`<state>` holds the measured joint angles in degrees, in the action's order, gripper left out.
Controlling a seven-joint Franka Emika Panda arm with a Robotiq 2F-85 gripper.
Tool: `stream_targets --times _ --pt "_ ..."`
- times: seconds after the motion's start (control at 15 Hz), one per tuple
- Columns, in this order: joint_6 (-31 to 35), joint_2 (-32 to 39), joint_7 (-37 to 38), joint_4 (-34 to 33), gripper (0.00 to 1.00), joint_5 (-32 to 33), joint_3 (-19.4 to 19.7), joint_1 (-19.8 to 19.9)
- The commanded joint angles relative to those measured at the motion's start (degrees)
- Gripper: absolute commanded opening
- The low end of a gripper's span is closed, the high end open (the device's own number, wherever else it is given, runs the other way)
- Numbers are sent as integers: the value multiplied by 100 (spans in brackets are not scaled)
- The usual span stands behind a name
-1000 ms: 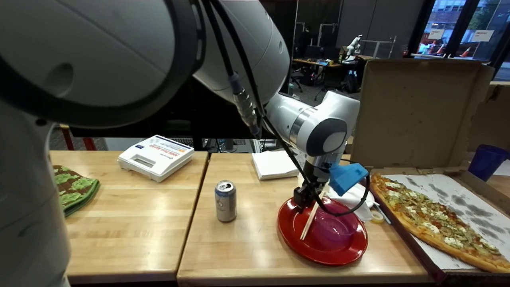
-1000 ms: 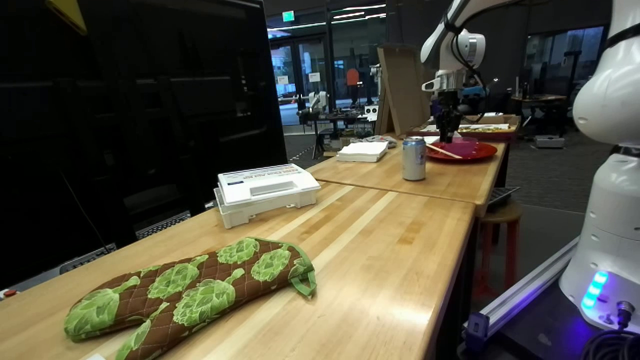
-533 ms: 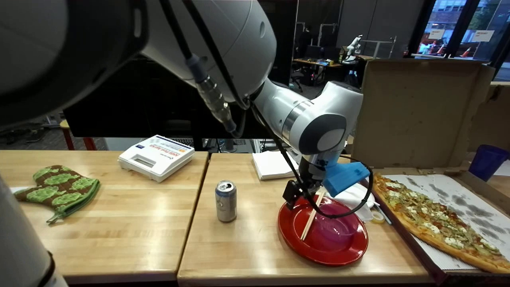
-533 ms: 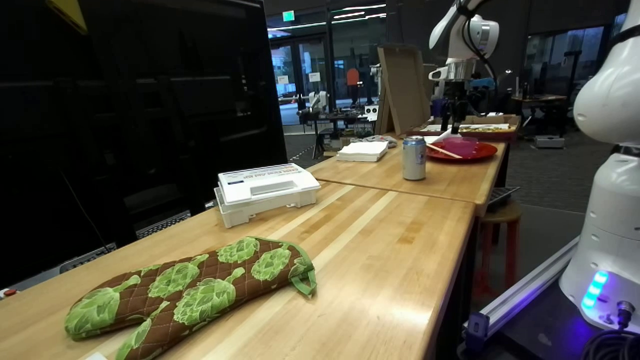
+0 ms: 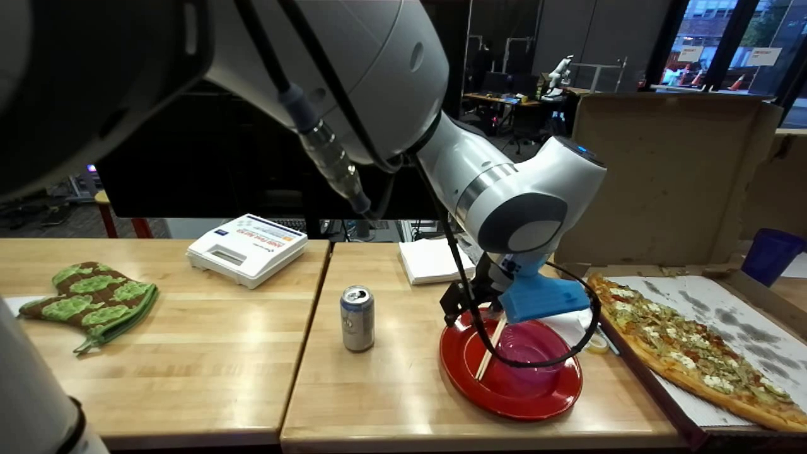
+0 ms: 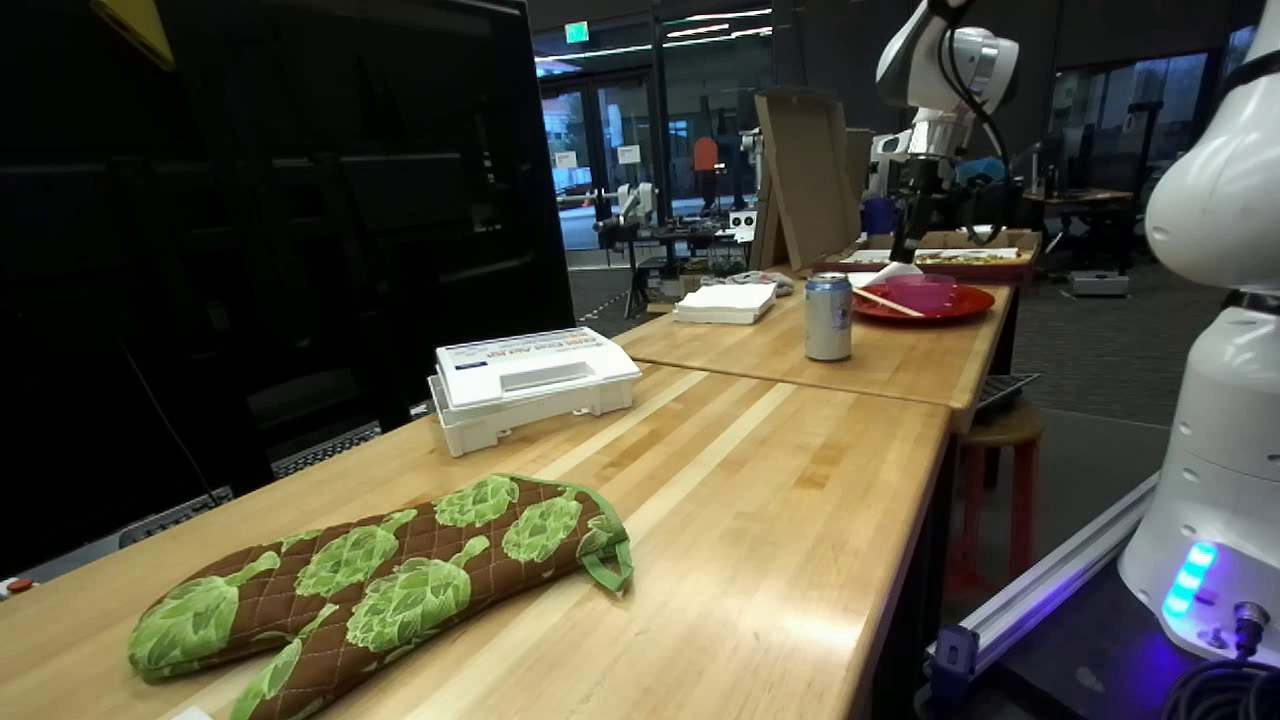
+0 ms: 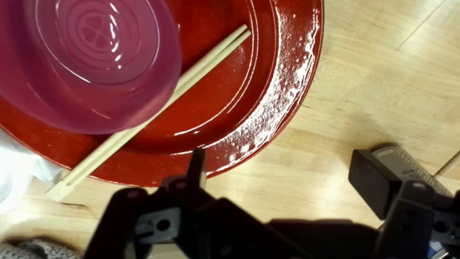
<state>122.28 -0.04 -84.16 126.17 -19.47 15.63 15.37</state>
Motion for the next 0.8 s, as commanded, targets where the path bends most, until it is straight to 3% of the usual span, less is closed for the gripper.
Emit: stream_targets --times 0.0,0.73 --pt "269 -131 606 108 100 28 38 42" --pt "711 552 1682 -201 100 461 2 42"
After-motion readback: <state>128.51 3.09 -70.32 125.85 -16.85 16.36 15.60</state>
